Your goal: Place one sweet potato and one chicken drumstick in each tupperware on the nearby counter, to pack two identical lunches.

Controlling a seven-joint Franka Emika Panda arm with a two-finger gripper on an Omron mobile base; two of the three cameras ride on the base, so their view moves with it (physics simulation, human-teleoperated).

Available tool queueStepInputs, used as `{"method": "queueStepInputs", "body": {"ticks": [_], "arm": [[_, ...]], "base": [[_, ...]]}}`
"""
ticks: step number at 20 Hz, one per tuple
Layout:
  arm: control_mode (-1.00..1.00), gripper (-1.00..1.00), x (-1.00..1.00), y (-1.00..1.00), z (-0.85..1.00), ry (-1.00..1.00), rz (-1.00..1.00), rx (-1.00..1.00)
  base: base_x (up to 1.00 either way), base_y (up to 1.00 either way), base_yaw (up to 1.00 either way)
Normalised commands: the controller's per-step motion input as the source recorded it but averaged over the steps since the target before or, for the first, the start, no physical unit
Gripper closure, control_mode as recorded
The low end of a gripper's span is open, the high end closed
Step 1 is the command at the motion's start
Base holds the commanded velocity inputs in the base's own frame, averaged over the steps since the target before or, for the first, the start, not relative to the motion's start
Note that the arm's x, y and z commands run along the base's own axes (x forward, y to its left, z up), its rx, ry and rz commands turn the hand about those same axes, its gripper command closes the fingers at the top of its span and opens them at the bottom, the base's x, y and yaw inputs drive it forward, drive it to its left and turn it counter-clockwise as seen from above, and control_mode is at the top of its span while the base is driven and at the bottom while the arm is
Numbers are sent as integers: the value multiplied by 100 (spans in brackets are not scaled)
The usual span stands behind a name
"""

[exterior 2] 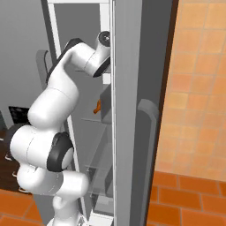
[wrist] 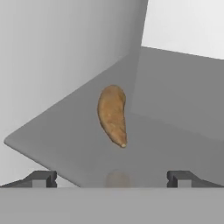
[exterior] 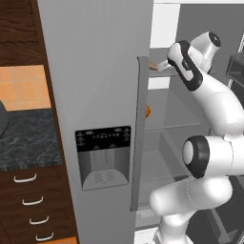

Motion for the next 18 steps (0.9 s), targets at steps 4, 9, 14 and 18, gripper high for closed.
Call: {"method": "queueStepInputs", "body": {"ticks": [4,9,14,18], "arm": [[-100,-100,40,12,-2,11,10,0],[-100,-100,48,1,0,8,14,0],[-100,-100,47,0,-2,0,17,0],[-100,-100,41,0,-13,0,17,0]], "base": [[0,0,0],[0,0,0],[0,0,0],[0,0,0]]}}
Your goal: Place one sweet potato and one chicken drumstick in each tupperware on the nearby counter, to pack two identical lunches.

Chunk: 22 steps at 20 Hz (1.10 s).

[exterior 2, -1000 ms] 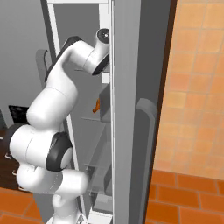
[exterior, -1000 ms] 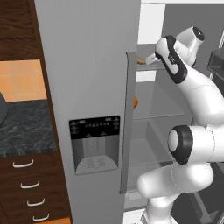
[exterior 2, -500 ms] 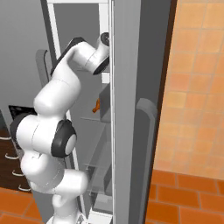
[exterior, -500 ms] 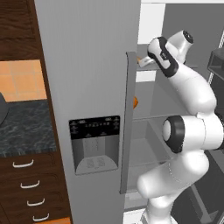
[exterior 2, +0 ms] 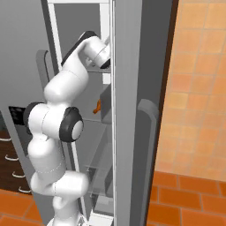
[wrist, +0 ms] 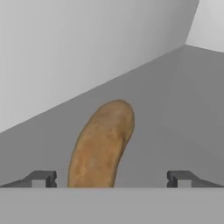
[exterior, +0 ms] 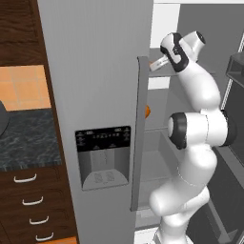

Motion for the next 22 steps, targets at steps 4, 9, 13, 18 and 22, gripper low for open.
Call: {"method": "queueStepInputs", "body": {"ticks": [4,9,13,18,22], "arm": [[-100,100,36,2,-26,0,16,-4],[-100,100,4,17,-66,0,15,-12],[-100,100,-4,3,-64,0,12,-9],[-100,100,-93,-5,-21,-15,1,-3],[-100,100,-100,7,-41,-29,-6,-12]], "base": [[0,0,0],[0,0,0],[0,0,0],[0,0,0],[0,0,0]]}}
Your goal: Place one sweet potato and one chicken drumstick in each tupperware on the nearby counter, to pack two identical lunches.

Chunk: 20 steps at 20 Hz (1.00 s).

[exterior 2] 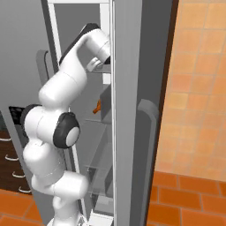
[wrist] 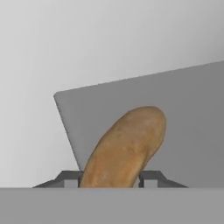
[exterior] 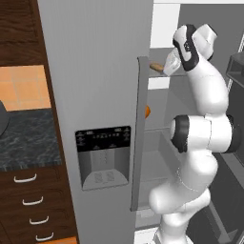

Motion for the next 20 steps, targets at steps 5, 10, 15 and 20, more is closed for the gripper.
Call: {"method": "queueStepInputs", "body": {"ticks": [5,10,15,20], "arm": [[-100,100,-100,9,-6,-10,-13,-3],[-100,100,-100,5,-4,-2,-25,-1],[-100,100,-100,0,-30,-5,-46,-1],[-100,100,-100,0,-34,-10,-22,-2]], "base": [[0,0,0],[0,0,0],[0,0,0],[0,0,0]]}}
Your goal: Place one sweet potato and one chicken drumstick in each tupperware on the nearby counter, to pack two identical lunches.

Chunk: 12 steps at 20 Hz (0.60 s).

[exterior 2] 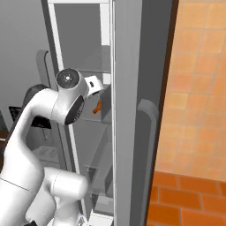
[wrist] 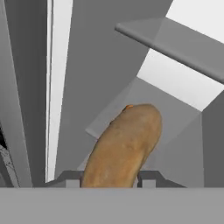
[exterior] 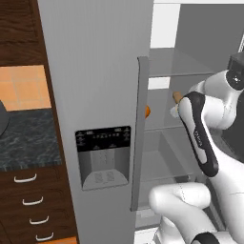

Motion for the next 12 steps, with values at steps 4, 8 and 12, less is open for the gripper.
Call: {"method": "queueStepInputs", "body": {"ticks": [4,8,12], "arm": [[100,100,-50,4,-19,-3,-4,-2],[100,100,0,0,0,0,0,0],[100,100,0,0,0,0,0,0]], "base": [[-48,34,0],[-81,99,0],[-17,100,0]]}}
